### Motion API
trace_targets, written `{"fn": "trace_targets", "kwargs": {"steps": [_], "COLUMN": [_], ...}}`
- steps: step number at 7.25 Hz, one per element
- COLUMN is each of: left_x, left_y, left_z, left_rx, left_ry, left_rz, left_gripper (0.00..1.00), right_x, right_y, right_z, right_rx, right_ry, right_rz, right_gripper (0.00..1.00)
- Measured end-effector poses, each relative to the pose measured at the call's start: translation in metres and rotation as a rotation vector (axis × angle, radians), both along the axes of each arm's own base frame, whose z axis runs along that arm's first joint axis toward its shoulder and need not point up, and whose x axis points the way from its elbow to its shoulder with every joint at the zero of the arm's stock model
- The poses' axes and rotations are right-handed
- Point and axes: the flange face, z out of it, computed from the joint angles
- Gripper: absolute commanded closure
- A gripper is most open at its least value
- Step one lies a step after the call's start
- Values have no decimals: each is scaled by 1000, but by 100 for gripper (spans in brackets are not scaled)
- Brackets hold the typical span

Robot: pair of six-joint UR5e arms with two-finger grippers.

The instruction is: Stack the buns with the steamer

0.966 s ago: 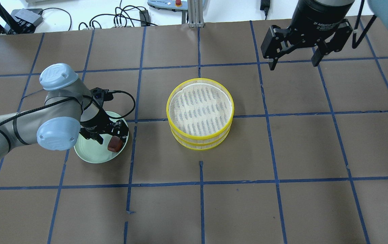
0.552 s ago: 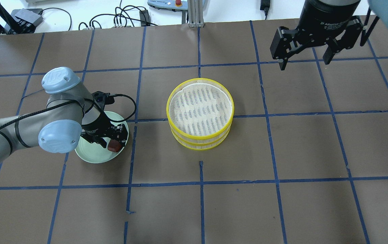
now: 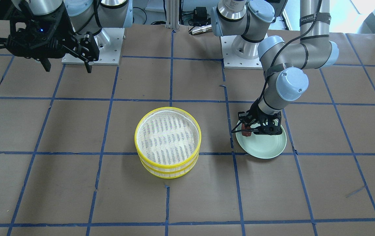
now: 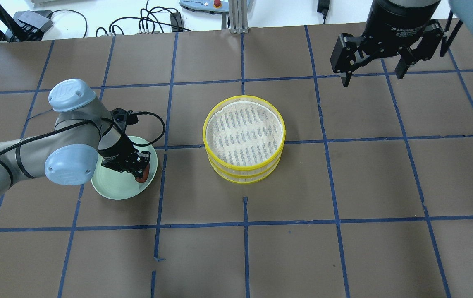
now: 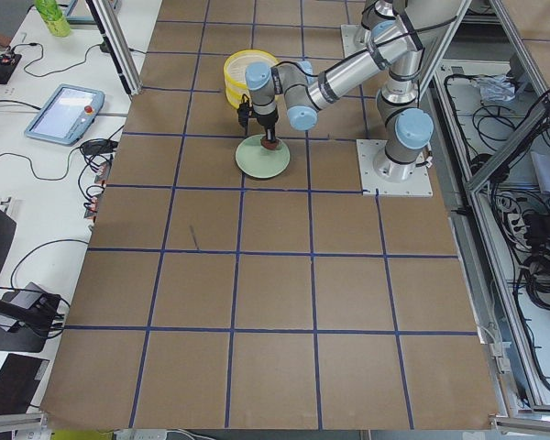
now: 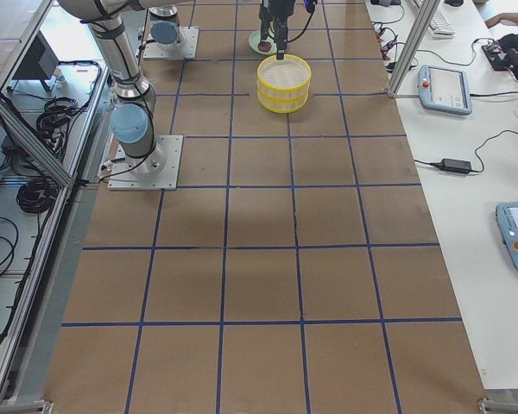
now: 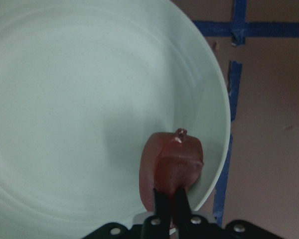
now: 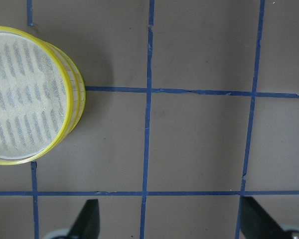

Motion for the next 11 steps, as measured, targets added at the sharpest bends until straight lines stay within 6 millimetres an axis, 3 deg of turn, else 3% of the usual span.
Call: {"fn": "trace_targets", "kwargs": {"steps": [1, 3, 4, 5, 6, 7, 8, 9, 10, 11], "left_x": [0, -16, -41, -78, -119, -166, -211, -245, -261, -267], "left_y": [-10, -34, -42, -46, -45, -43, -42, -41, -40, -39], "left_z": [23, 100, 135, 158, 163, 156, 140, 119, 105, 102], "left_rx": [-45, -149, -190, -216, -220, -224, -241, -249, -245, -246], "left_ry": [-27, -47, -25, 10, 40, 71, 110, 137, 146, 150], "left_rz": [12, 45, 56, 91, 129, 163, 198, 229, 244, 251], "left_gripper": [99, 99, 99, 99, 99, 99, 78, 10, 0, 0], "right_x": [0, 0, 0, -1, -1, -1, 0, 0, 0, 0], "right_y": [0, 0, 0, 0, 0, 0, 1, 1, 1, 1], "right_z": [0, 0, -1, -1, -2, -2, -3, -3, -3, -3], "right_rx": [0, 1, 3, 6, 7, 9, 9, 9, 9, 9], "right_ry": [0, 1, 2, 2, 1, 1, 1, 1, 1, 1], "right_rz": [-1, -1, -1, -1, -1, 0, 2, 3, 4, 5], "right_gripper": [0, 0, 0, 0, 0, 0, 0, 0, 0, 0]}}
